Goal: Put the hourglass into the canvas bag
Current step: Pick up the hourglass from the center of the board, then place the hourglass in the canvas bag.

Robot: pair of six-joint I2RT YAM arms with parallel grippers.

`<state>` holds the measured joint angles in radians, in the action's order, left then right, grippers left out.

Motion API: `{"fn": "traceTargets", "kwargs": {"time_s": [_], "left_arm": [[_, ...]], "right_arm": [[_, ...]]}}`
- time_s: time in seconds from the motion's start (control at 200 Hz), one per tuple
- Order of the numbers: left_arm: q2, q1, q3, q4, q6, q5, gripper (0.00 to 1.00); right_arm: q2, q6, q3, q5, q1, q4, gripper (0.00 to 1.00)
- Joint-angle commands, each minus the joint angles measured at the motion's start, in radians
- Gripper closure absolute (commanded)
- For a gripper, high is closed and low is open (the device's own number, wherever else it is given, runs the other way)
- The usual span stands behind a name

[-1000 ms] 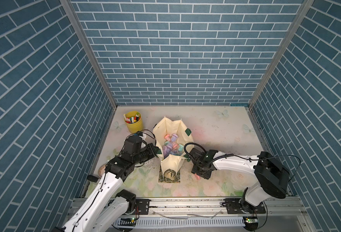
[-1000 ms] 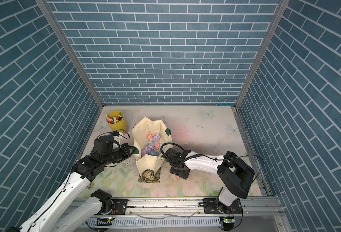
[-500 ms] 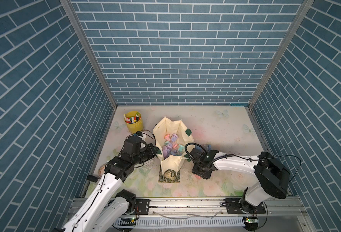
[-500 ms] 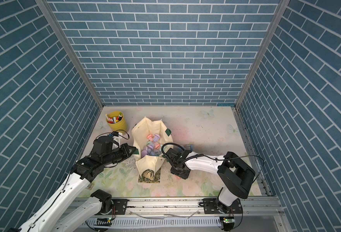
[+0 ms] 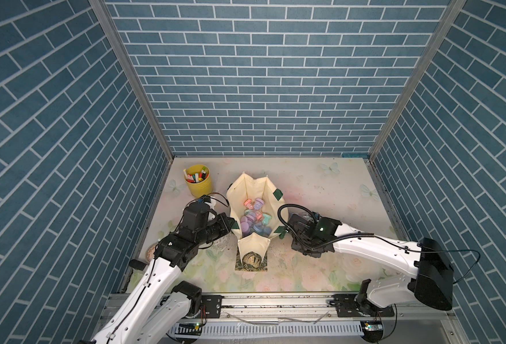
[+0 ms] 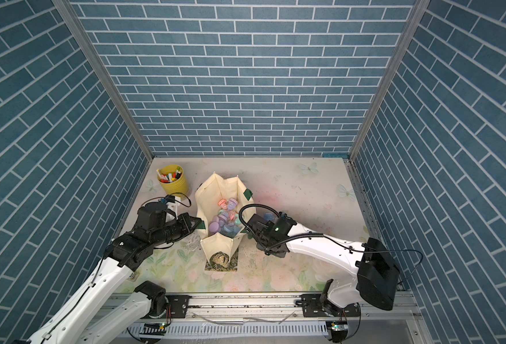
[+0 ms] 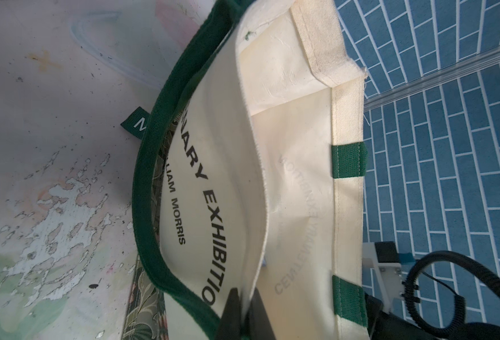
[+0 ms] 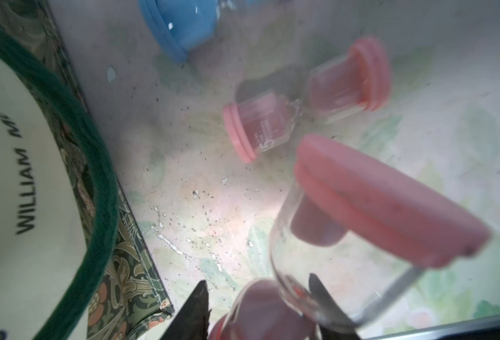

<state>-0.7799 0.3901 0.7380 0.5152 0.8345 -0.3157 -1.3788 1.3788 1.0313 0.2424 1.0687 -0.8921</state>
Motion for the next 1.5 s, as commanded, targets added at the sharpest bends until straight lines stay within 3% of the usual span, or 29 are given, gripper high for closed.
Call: {"fn": "traceTargets", "kwargs": {"time_s": [0.0,0.16,0.32,0.536,1.131,1.497], "left_arm": [[0.009,-0.007,-0.006,0.037,-0.009,0.009,1.0],[0.002,-0.008,-0.007,0.032,-0.005,0.007,1.0],[0.003,-0.007,0.01,0.039,-0.007,0.011,1.0],[0.013,-0.007,0.02,0.044,0.001,0.013,1.0],[0.019,-0.007,0.056,0.092,-0.001,0.036,1.0],[0.036,-0.008,0.076,0.128,-0.008,0.043,1.0]], "right_arm": [[0.094,-0.04,0.081,0.18,-0.001,-0.189,0.91],[0.14,-0.204,0.225,0.274,-0.004,-0.245,0.92],[0.094,-0.451,0.401,0.222,0.007,-0.196,0.97],[-0.024,-0.616,0.639,0.167,0.052,-0.189,0.97],[-0.33,-0.713,1.063,0.048,0.08,-0.336,0.97],[-0.417,-0.733,1.098,-0.065,0.079,-0.32,0.98]]}}
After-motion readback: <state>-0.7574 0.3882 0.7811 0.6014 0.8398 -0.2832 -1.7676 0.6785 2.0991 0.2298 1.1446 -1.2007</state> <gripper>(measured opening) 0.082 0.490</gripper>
